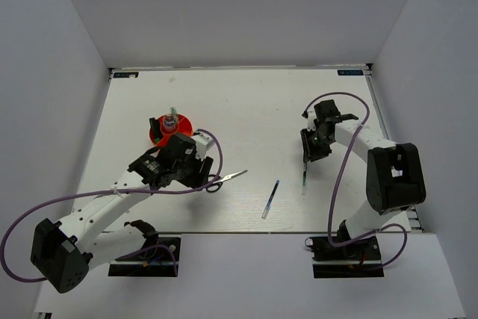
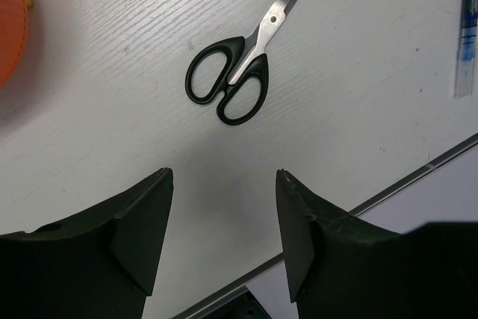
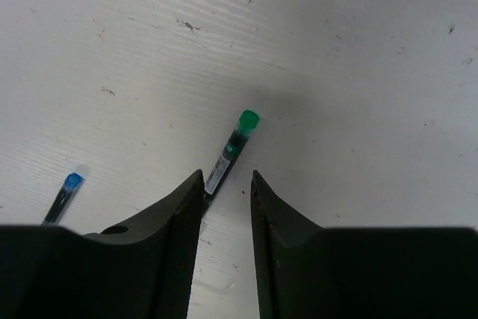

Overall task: Sort the stationery into containers
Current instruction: Pick up the pen from the center of the board.

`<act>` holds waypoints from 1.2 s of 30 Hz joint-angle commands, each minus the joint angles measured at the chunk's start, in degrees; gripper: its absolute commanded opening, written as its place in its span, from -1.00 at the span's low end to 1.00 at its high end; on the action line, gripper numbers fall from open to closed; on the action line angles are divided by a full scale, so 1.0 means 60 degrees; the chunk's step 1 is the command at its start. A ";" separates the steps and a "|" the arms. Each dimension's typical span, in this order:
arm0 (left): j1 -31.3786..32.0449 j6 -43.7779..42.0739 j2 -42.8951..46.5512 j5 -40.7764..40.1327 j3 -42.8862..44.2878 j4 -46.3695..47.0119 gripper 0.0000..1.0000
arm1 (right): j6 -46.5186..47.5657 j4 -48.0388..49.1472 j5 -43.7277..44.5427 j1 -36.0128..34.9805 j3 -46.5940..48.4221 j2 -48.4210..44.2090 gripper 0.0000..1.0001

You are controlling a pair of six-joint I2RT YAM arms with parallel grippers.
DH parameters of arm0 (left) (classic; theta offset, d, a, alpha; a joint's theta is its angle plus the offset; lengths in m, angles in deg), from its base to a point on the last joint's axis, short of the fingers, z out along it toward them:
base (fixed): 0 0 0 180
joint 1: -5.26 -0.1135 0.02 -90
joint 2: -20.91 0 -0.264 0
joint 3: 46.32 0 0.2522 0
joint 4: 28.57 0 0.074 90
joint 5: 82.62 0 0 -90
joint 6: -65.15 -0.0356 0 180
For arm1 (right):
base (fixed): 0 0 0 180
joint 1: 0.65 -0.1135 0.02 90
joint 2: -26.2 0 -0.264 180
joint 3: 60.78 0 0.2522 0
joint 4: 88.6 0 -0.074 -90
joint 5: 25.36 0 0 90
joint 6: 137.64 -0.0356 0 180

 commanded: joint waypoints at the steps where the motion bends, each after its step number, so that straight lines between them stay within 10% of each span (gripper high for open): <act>1: 0.0024 -0.0044 0.0228 -0.0077 -0.0051 0.0098 0.35 | -0.0528 -0.0039 -0.0275 -0.0112 0.0426 0.0200 -0.29; 36: 0.0038 -0.0044 0.0448 -0.0238 -0.0080 0.0127 0.35 | -0.1422 0.0035 0.1688 -0.0845 0.0338 0.1680 -0.67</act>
